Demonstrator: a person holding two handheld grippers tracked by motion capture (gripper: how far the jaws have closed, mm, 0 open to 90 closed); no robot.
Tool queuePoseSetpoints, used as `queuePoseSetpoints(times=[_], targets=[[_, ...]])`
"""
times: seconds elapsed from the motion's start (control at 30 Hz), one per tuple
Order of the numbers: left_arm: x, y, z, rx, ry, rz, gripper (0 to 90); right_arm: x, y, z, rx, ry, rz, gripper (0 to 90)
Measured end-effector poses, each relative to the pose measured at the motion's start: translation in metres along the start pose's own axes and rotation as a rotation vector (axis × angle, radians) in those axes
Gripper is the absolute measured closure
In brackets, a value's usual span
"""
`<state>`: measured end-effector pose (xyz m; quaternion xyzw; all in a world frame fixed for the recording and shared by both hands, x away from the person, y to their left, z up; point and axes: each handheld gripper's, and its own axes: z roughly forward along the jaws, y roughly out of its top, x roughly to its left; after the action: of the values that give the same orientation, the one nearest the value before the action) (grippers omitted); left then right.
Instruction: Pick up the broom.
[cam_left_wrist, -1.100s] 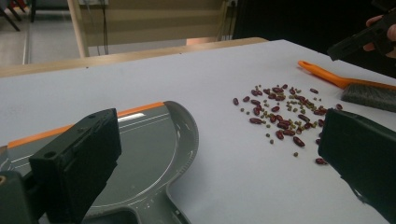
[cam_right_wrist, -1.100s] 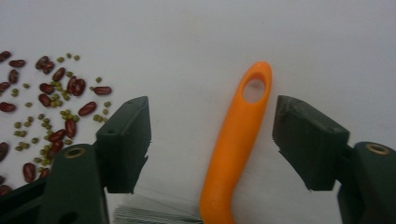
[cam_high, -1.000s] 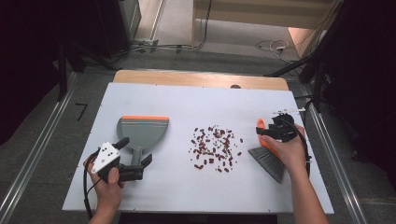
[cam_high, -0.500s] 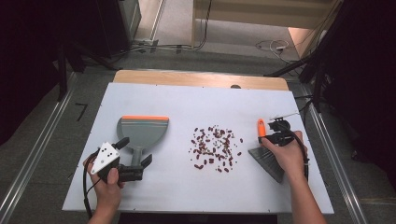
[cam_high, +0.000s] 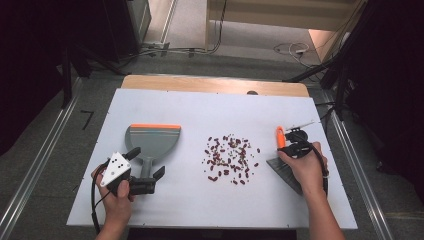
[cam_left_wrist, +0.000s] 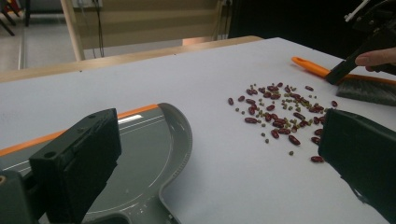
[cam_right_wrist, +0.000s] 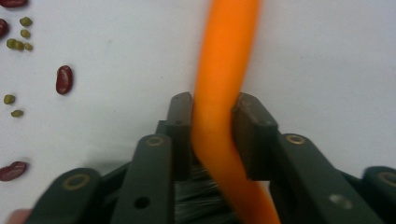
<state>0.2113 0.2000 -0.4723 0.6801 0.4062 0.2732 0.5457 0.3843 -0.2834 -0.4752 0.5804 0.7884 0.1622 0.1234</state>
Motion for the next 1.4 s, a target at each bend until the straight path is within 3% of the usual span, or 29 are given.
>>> queuePoseSetpoints(times=[0.07,0.2,0.33,0.4,0.7,0.93,1.07,1.27,1.4], targets=[[0.0,0.0,0.0,-0.001,-0.002,0.004,0.0,-0.004,0.0,0.0,-0.001,0.028,0.006,68.5],[0.001,0.0,0.001,0.001,-0.009,0.007,0.0,-0.002,-0.005,-0.001,-0.038,0.015,-0.022,68.7],[0.001,0.001,0.0,0.001,-0.011,0.013,0.0,-0.004,-0.008,-0.002,-0.069,0.032,-0.021,68.7],[0.002,0.002,-0.001,-0.004,-0.008,0.009,0.0,-0.008,-0.013,-0.009,-0.144,0.072,-0.005,68.9],[0.0,0.006,-0.002,-0.023,-0.018,0.017,0.0,-0.014,-0.041,-0.036,-0.458,0.135,0.051,69.2],[-0.003,0.011,0.0,-0.034,-0.023,0.028,0.0,-0.021,-0.055,-0.053,-0.651,0.176,0.096,69.5],[-0.006,0.014,0.002,-0.037,-0.026,0.043,0.0,-0.023,-0.058,-0.064,-0.73,0.176,0.126,69.6],[-0.011,0.02,0.009,-0.031,-0.052,0.053,0.0,-0.025,-0.058,-0.086,-0.815,0.181,0.125,69.6],[-0.015,0.025,0.014,-0.04,-0.072,0.056,0.0,-0.019,-0.057,-0.098,-0.848,0.196,0.115,69.6]])
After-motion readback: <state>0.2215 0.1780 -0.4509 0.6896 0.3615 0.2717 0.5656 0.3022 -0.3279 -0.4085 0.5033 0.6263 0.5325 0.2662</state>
